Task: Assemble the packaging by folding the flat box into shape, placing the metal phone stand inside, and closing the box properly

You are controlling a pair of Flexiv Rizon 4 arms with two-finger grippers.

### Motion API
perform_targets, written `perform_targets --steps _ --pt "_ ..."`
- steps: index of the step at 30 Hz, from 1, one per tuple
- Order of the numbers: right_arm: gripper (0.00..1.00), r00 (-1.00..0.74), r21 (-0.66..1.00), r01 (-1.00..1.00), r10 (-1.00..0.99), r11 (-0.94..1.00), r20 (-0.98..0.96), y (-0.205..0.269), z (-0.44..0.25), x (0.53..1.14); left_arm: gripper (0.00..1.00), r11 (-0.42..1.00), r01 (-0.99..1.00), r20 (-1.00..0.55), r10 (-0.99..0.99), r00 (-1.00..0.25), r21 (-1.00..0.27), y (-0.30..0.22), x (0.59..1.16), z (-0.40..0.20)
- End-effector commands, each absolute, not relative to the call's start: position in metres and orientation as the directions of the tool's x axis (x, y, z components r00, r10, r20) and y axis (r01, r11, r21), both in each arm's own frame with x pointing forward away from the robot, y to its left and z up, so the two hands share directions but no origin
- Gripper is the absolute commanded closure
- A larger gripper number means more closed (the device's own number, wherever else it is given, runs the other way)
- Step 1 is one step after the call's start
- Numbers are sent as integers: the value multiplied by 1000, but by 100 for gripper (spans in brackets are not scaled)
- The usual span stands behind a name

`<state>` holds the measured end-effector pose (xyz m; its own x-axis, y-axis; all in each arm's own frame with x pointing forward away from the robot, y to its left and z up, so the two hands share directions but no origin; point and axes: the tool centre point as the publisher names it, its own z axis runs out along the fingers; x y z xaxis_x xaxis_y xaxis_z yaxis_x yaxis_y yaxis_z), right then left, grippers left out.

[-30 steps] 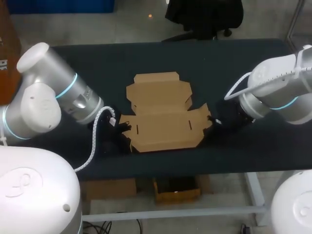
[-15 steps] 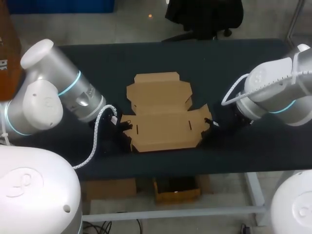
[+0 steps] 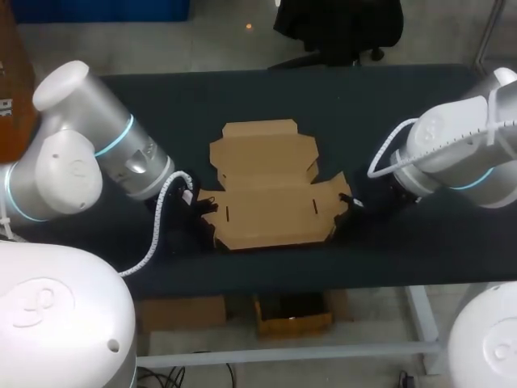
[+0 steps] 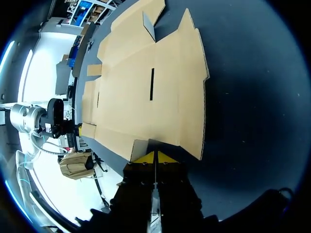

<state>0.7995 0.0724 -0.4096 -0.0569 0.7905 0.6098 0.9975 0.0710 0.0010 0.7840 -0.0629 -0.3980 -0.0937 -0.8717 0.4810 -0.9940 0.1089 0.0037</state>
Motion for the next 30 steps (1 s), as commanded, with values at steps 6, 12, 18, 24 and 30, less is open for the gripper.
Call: perform_targets --steps 6,12,18,24,30 --pt "100 -41 3 999 789 50 613 62 -408 797 100 96 -995 483 -872 -81 7 -58 784 -400" --pt "100 -47 9 999 787 53 615 65 -404 803 100 96 -995 483 -872 -80 7 -60 786 -398" --pt "100 -66 21 998 787 67 614 70 -398 809 100 101 -995 479 -873 -90 -2 -63 788 -394" --pt "100 -84 25 996 787 87 612 78 -398 813 100 114 -993 473 -875 -106 -11 -70 791 -390" --pt "100 -93 19 994 785 103 613 84 -400 817 100 125 -992 467 -877 -118 -15 -76 792 -390"
